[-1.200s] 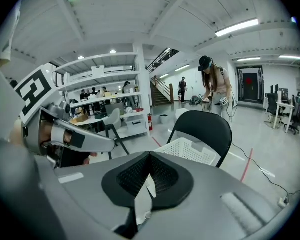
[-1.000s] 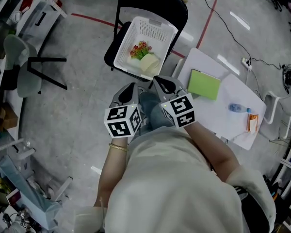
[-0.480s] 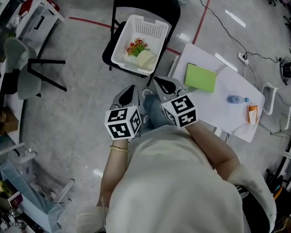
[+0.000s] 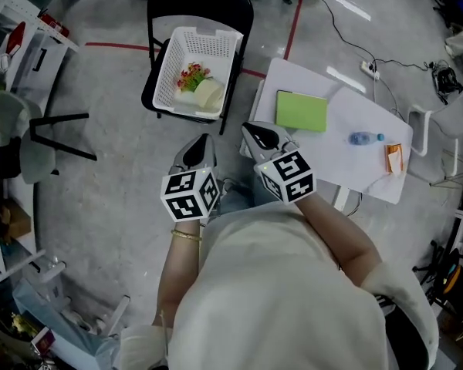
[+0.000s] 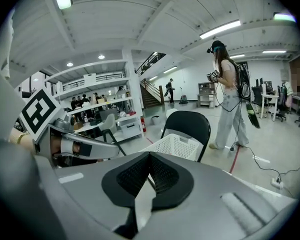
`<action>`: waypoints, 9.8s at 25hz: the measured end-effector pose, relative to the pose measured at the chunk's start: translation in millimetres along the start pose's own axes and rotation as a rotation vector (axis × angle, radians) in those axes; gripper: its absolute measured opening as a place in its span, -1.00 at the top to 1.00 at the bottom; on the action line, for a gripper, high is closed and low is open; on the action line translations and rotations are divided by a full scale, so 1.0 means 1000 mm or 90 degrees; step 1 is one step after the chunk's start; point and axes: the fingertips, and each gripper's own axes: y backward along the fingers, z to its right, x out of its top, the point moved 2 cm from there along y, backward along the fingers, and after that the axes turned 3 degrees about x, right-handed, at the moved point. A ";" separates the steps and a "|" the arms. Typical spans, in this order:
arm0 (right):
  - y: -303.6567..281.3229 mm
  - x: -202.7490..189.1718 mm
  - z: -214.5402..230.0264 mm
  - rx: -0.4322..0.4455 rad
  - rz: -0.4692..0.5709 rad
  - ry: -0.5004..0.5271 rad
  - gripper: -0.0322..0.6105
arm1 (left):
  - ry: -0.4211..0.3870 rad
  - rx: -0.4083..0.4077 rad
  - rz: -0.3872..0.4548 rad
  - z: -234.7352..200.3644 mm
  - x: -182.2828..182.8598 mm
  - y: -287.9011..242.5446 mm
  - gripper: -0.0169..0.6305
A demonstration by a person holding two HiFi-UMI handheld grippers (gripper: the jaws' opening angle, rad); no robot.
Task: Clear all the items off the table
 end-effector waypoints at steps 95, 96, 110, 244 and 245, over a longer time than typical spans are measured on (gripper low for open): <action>-0.012 -0.398 0.433 -0.141 -0.312 -0.364 -0.55 | -0.062 -0.050 -0.435 0.156 -0.285 -0.423 -0.49; -0.014 -0.399 0.433 -0.137 -0.314 -0.366 -0.56 | -0.063 -0.052 -0.438 0.157 -0.286 -0.423 -0.49; -0.023 -0.402 0.427 -0.109 -0.342 -0.350 -0.43 | -0.109 -0.047 -0.455 0.157 -0.290 -0.425 -0.34; -0.267 -0.037 0.209 -0.134 -0.265 -0.210 -0.35 | -0.061 -0.060 -0.312 -0.179 0.046 -0.307 -0.04; -0.268 -0.036 0.210 -0.135 -0.263 -0.214 -0.35 | -0.061 -0.059 -0.313 -0.180 0.046 -0.308 -0.04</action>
